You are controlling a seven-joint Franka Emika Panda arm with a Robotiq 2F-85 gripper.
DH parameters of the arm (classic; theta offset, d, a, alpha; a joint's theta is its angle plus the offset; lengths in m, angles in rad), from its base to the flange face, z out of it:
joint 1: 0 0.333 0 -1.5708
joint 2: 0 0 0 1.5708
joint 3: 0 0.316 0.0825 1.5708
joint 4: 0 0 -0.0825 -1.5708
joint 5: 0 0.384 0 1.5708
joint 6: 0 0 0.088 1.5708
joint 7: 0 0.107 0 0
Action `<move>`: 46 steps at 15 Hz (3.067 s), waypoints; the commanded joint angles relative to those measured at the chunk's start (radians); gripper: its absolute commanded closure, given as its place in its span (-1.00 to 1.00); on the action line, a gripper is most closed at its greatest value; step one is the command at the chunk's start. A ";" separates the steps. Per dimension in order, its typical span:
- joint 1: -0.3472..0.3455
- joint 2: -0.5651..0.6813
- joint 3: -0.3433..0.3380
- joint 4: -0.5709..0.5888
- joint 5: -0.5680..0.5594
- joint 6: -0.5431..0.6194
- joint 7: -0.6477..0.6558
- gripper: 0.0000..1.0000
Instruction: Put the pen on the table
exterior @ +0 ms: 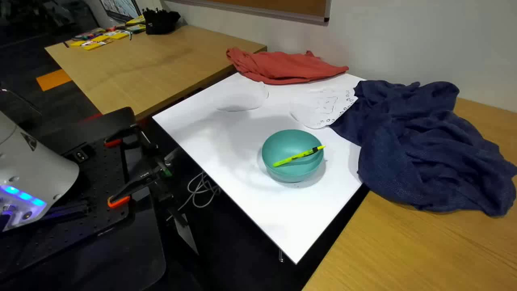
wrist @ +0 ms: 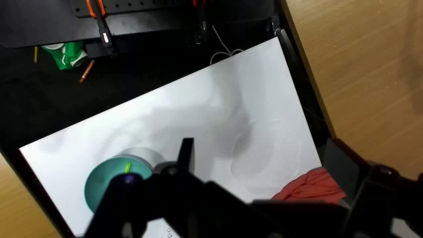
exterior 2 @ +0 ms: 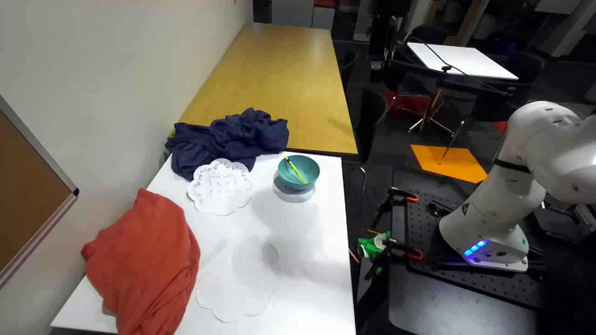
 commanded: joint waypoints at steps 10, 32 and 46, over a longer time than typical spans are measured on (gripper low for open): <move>-0.065 0.015 0.050 -0.012 -0.017 0.081 0.015 -1.00; -0.182 0.524 0.014 -0.119 -0.083 0.850 0.133 -1.00; -0.186 0.902 0.024 0.031 -0.032 1.137 0.149 -1.00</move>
